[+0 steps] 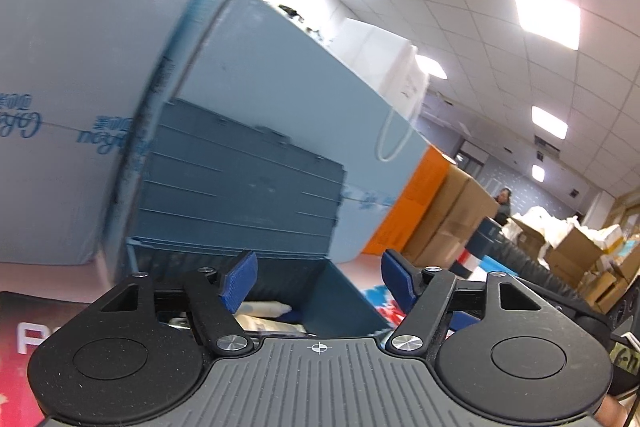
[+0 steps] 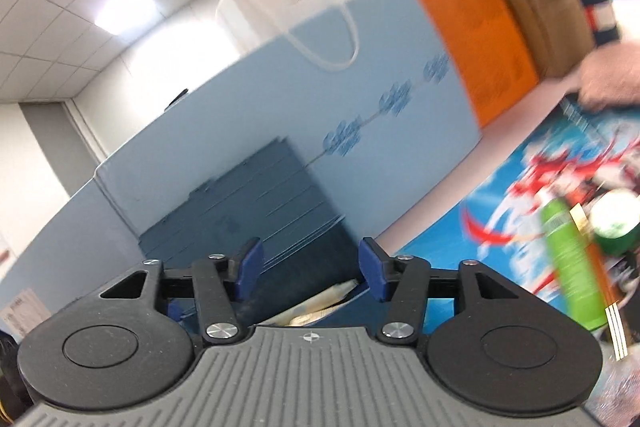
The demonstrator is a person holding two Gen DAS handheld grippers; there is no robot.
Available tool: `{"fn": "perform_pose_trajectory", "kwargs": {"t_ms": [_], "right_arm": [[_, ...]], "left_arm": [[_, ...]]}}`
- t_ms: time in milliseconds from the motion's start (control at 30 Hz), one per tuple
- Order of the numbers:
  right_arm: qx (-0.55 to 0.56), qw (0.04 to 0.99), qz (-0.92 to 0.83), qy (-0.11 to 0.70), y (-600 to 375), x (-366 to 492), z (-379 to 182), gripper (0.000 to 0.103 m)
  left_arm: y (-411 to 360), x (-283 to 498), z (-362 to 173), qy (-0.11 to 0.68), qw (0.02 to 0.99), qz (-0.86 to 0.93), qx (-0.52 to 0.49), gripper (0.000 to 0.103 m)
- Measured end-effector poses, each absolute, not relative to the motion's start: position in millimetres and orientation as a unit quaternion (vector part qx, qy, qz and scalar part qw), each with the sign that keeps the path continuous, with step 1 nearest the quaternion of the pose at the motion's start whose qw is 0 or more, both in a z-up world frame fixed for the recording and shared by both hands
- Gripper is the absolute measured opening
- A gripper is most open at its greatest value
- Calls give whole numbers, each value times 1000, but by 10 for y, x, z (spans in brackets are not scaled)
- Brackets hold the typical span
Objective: Organize rigid objects
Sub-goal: 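Move the open right tool back over the gold-and-orange pen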
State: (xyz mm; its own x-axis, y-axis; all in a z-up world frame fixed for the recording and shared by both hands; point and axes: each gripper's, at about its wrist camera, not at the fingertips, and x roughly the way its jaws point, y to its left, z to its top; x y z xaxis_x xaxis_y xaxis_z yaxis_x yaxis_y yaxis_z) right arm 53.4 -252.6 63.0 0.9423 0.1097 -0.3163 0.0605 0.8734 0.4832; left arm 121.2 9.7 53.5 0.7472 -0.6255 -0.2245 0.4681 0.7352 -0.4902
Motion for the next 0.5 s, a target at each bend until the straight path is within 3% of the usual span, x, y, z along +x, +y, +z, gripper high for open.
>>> {"fn": "perform_pose_trajectory", "kwargs": {"t_ms": [67, 167, 500], "right_arm": [[236, 959, 0, 157, -2602, 418, 643, 71], [215, 966, -23, 143, -2747, 251, 651, 81], [235, 956, -104, 145, -3404, -160, 507, 88]], "left_arm": [[45, 1199, 540, 191, 908, -313, -203, 72], [-53, 1153, 555, 193, 903, -330, -194, 74], [-353, 1018, 584, 190, 894, -380, -143, 82]]}}
